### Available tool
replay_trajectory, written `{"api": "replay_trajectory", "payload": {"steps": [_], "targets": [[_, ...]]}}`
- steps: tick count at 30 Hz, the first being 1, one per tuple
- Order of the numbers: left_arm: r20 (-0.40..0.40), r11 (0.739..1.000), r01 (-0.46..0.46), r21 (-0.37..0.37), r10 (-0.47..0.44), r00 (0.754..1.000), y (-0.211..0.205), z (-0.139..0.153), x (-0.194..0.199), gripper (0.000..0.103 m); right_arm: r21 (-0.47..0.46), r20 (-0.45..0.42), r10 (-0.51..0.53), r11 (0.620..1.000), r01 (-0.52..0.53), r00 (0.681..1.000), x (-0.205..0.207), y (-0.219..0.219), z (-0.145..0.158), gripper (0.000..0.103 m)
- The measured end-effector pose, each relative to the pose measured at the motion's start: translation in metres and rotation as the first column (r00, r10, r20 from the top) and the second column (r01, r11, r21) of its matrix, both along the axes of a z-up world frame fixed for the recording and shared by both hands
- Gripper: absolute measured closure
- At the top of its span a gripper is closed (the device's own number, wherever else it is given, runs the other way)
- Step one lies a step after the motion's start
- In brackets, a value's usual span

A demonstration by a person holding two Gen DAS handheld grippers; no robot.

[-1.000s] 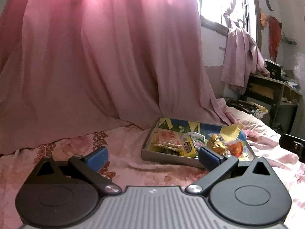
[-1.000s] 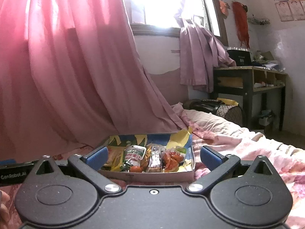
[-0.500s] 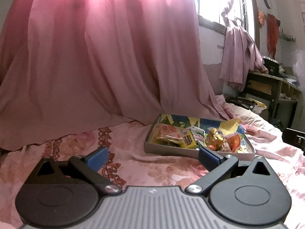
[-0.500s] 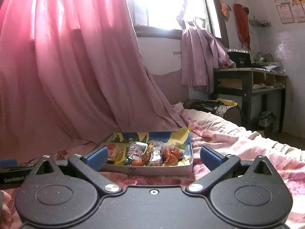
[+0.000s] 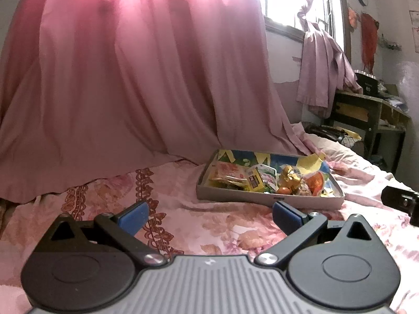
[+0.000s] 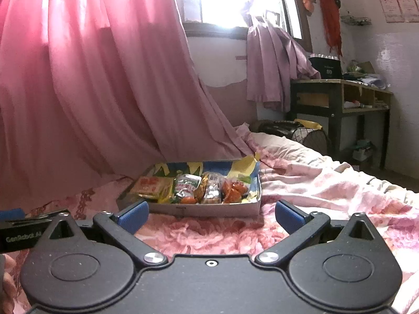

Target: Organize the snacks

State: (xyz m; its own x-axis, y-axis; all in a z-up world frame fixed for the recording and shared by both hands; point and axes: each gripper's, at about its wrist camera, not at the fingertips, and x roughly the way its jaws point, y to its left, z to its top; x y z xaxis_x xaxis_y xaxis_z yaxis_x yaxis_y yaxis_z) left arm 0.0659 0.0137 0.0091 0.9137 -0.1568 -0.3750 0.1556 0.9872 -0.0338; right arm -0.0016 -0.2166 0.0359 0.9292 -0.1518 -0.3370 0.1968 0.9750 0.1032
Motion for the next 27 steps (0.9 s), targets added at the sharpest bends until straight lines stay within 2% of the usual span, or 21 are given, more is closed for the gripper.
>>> {"api": "replay_trajectory", "payload": {"steps": [7, 19, 27], "targets": [[-0.008, 1.000, -0.003, -0.005, 0.003, 1.000, 0.001, 0.003, -0.011, 0.000, 0.027, -0.022, 0.027, 0.999, -0.027, 0.999, -0.009, 0.008, 0.004, 0.001], [-0.011, 0.999, -0.025, -0.024, 0.025, 1.000, 0.006, 0.011, -0.031, 0.000, 0.039, -0.046, 0.011, 0.999, -0.009, 0.999, -0.024, 0.018, 0.011, 0.001], [0.008, 1.000, -0.024, 0.004, 0.024, 1.000, 0.004, 0.011, -0.041, 0.000, -0.015, -0.035, 0.021, 1.000, -0.021, 0.999, -0.028, 0.026, 0.012, 0.001]]}}
